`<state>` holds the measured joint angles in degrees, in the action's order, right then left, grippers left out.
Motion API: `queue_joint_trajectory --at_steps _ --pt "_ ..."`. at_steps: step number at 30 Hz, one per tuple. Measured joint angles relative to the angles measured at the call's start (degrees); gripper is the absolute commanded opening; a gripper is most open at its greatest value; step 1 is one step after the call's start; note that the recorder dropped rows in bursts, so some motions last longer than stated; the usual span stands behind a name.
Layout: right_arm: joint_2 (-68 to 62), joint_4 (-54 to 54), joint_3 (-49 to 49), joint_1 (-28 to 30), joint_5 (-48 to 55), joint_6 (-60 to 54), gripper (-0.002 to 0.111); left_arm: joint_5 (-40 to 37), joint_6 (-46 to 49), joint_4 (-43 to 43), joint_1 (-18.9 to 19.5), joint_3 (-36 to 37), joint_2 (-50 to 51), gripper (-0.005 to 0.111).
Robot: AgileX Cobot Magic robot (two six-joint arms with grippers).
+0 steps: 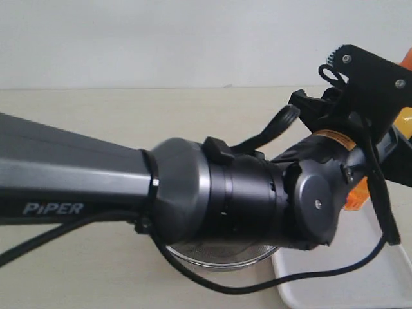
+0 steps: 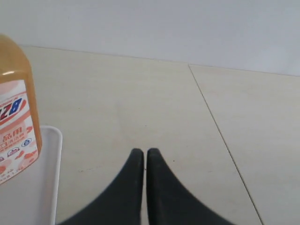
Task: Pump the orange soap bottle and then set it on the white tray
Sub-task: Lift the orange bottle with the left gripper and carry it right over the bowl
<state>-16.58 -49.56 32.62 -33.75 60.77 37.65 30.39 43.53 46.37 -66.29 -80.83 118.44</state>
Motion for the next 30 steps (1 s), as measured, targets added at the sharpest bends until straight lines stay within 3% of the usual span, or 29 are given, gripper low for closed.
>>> queue_joint_trajectory --at_steps 4,8,23,30 --pt "0.0 -0.1 0.0 0.0 0.0 -1.1 0.000 5.2 4.4 8.7 -2.1 -0.4 0.9 0.005" --pt "0.0 -0.1 0.0 0.0 -0.1 -2.6 0.000 7.3 5.4 11.9 -3.3 -0.4 2.3 0.005" --pt "0.0 -0.1 0.0 0.0 -1.2 -4.6 0.000 7.8 5.0 12.8 -4.3 -0.4 4.1 0.005" --pt "0.0 0.0 0.0 0.0 -1.2 -4.6 0.000 4.1 6.7 12.6 -4.3 -0.4 4.1 0.005"
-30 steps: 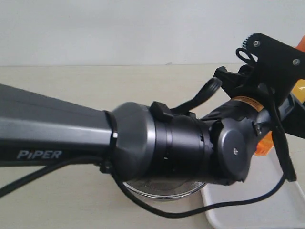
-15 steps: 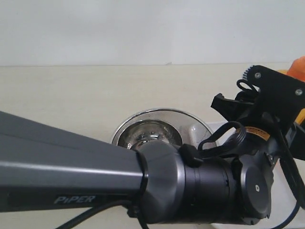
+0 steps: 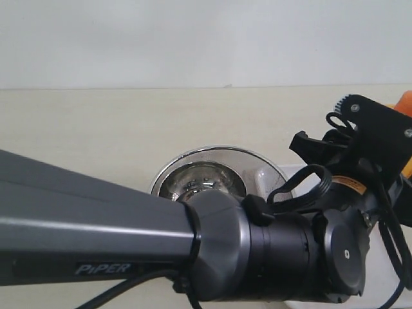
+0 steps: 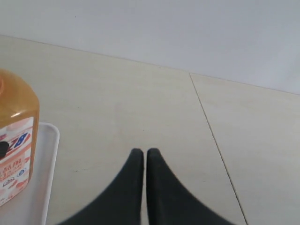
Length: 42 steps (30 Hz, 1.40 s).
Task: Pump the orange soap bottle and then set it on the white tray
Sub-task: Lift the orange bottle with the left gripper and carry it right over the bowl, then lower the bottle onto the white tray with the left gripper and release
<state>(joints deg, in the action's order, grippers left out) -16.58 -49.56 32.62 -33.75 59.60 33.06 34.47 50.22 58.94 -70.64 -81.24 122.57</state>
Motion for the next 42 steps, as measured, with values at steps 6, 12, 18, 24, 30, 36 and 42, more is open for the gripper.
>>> queue_joint_trajectory --at_steps 6,12,18,24,30,36,42 --pt "0.0 0.4 0.0 0.0 0.0 -0.6 0.000 -6.9 3.0 -2.8 0.1 0.0 -0.2 0.005" --pt "0.0 0.7 0.0 0.0 0.0 -1.4 0.000 -11.4 3.1 -4.5 0.7 -0.5 -0.8 0.005" --pt "0.0 0.8 0.0 0.0 0.0 -1.8 0.000 -16.9 3.4 -6.5 2.0 -0.5 -2.1 0.005" --pt "0.0 0.8 0.0 0.0 0.4 -2.1 0.000 -20.9 3.4 -6.6 4.6 -0.5 -3.3 0.005" --pt "0.0 0.8 0.0 0.0 0.5 -2.3 0.000 -20.7 3.4 -6.6 5.0 -0.5 -3.3 0.005" --pt "0.0 0.8 0.0 0.0 0.6 -2.4 0.000 -20.6 3.3 -6.6 5.0 -0.5 -3.3 0.013" --pt "0.0 0.8 0.0 0.0 0.8 -2.4 0.000 -20.6 3.3 -6.6 5.0 -0.5 -3.3 0.059"
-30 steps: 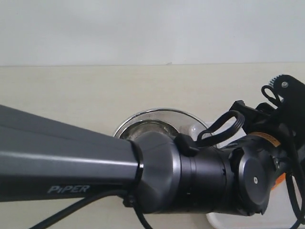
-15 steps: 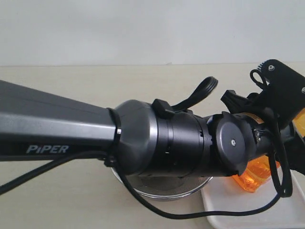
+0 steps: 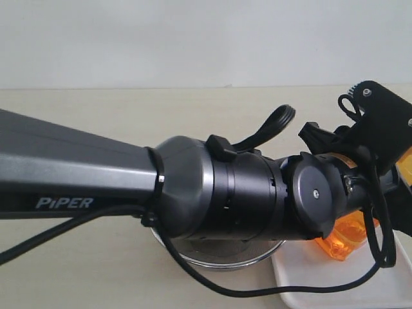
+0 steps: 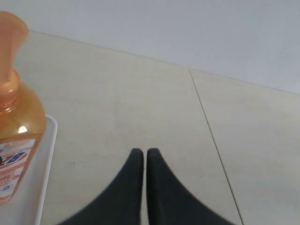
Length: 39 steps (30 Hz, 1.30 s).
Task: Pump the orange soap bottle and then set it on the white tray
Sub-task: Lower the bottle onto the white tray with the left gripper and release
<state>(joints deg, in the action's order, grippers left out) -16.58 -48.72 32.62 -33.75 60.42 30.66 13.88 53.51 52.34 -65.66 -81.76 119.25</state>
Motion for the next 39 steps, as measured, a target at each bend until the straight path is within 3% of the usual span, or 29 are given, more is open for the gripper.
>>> queue_joint_trajectory --at_steps 3,8,26,39 --pt "0.0 0.0 0.0 0.0 0.0 0.0 0.000 0.0 0.0 0.0 0.0 0.0 0.0 0.074" --pt "0.0 0.0 0.0 0.0 0.2 -0.1 0.000 1.9 -0.7 -0.1 0.0 -0.1 -0.5 0.084" --pt "0.0 0.0 0.0 0.0 0.5 -0.2 0.000 -1.0 4.6 -0.3 0.0 -0.1 -7.4 0.085" --pt "0.0 0.0 0.0 0.0 2.1 -0.2 0.000 -22.0 5.1 -0.7 0.0 -0.1 -15.7 0.085"
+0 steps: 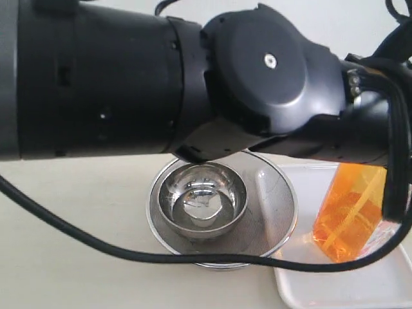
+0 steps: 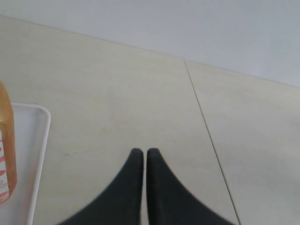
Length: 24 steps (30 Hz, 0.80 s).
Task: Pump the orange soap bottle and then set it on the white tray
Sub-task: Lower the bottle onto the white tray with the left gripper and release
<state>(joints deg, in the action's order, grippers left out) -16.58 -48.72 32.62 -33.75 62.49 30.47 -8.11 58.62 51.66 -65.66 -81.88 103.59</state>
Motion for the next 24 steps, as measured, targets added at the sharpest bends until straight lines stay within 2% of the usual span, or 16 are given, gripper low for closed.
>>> queue_joint_trajectory --at_steps 4,6,9,11,15,18,24 --pt "0.0 0.0 0.0 0.0 0.2 0.0 0.000 -4.6 0.0 -0.2 0.0 0.0 -0.5 0.083" --pt "0.0 0.0 0.0 0.0 0.4 0.0 0.000 -8.0 0.0 -0.3 0.0 0.0 -0.5 0.075" --pt "0.0 0.2 0.0 0.0 0.5 0.0 0.000 -13.7 0.0 -0.3 0.0 0.0 -0.5 0.022" --pt "0.0 1.3 0.0 0.0 0.5 -0.3 0.000 -14.8 0.0 -0.3 0.0 0.0 -0.5 0.005" --pt "0.0 9.0 0.0 0.0 -0.5 -4.9 0.000 -15.2 0.0 -3.6 0.1 0.0 -0.5 0.005" --pt "0.0 15.2 0.0 0.0 -2.5 -9.7 0.000 -15.4 -3.5 -10.1 1.8 0.0 -0.5 0.005" --pt "0.0 22.7 0.0 0.0 -7.4 -10.8 0.000 -15.1 -8.6 -15.0 9.0 4.2 -0.5 0.005"
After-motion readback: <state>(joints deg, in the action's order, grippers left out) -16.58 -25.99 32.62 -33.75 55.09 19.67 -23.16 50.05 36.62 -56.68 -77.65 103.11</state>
